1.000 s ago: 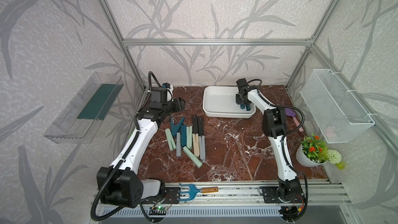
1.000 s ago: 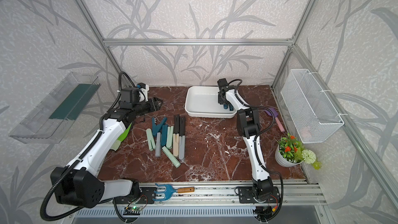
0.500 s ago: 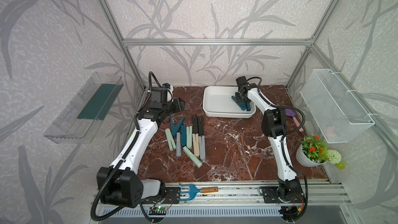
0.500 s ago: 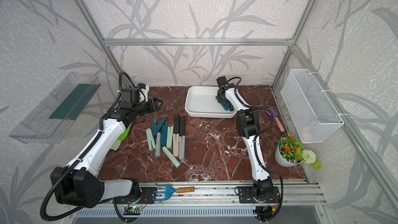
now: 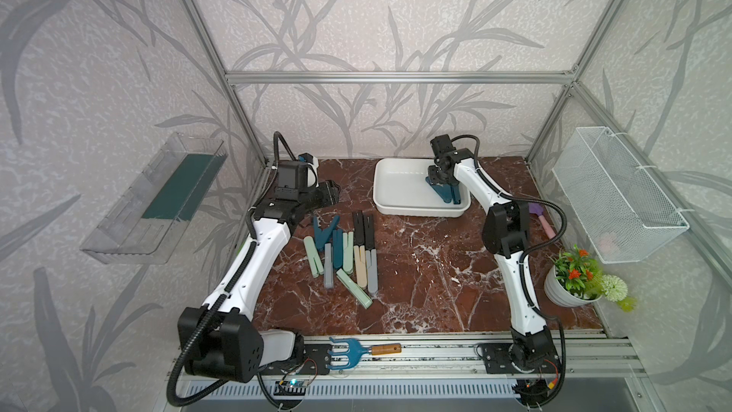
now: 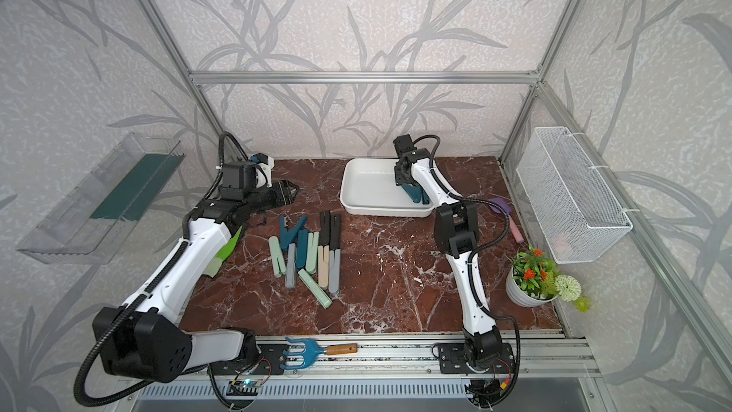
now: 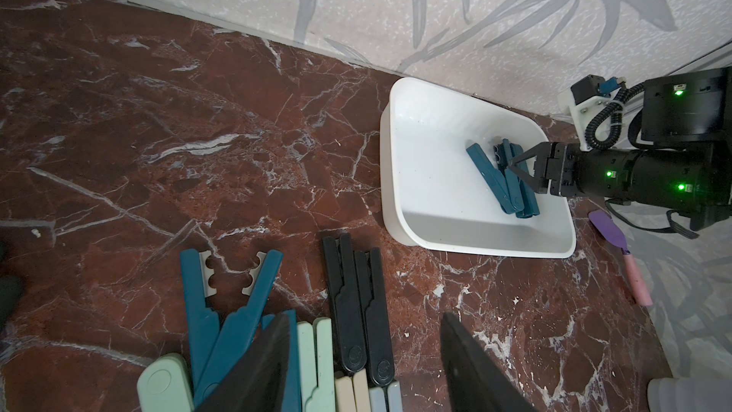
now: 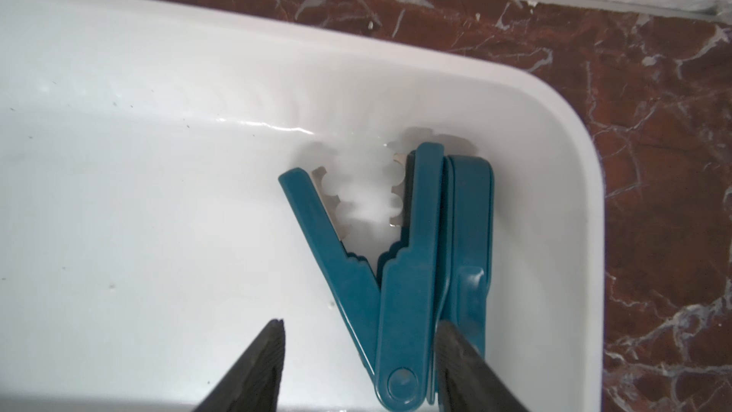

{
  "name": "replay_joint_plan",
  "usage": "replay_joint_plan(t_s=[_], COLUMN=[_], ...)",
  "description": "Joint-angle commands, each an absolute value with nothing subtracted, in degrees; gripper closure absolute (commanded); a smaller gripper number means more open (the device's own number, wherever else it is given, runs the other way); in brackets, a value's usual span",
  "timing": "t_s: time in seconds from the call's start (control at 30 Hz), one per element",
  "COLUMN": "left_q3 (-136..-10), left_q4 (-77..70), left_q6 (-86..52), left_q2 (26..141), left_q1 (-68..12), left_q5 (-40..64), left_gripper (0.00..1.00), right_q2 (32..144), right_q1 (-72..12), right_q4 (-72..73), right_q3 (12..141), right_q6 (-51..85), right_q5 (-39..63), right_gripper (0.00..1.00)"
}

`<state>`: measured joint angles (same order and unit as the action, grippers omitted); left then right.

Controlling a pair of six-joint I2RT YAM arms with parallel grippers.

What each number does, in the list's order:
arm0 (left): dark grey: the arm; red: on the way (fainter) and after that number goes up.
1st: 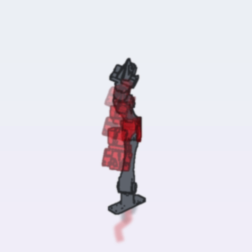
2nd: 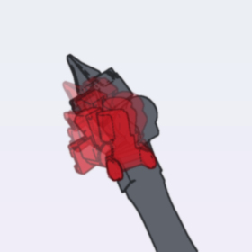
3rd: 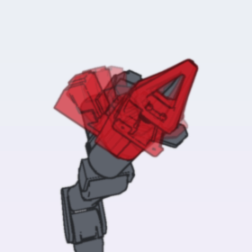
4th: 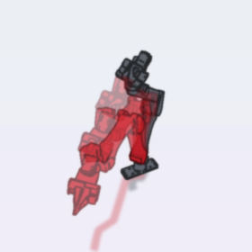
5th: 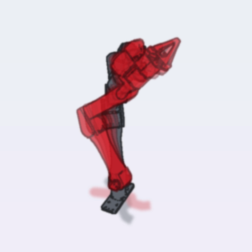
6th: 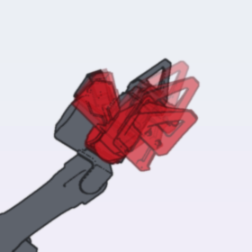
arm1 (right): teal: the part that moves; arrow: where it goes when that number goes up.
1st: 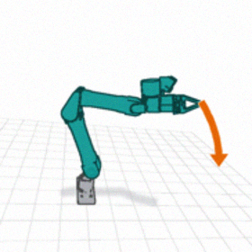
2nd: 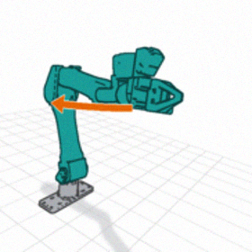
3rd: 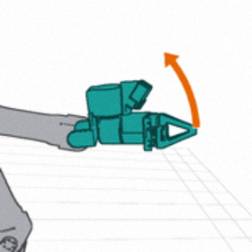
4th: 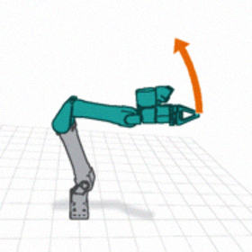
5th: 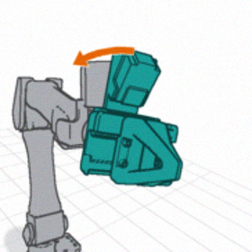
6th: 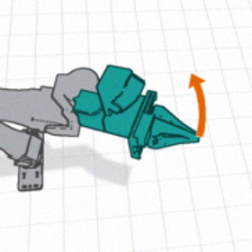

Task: Put the pruning pliers into the storage box
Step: Place the pruning pliers in the storage box, then adjust the pruning pliers in the storage box.

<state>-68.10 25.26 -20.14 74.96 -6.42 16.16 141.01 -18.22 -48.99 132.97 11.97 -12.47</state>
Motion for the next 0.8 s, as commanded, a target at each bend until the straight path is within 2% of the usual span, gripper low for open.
replay_joint_plan(t_s=[0.0, 0.77], left_q3=[-68.02, -68.73], left_q4=[25.14, 25.44], left_q6=[-20.04, -19.88], left_q2=[74.19, 74.99], left_q1=[-6.42, -6.43], left_q5=[16.43, 16.02], left_gripper=[0.39, 0.39], right_q2=[139.33, 148.16], right_q1=[-18.0, -16.57], right_q4=[-51.95, -53.65], right_q3=[130.87, 136.85], right_q6=[11.95, 15.71], right_q5=[-12.42, -9.98], right_gripper=[0.38, 0.39])
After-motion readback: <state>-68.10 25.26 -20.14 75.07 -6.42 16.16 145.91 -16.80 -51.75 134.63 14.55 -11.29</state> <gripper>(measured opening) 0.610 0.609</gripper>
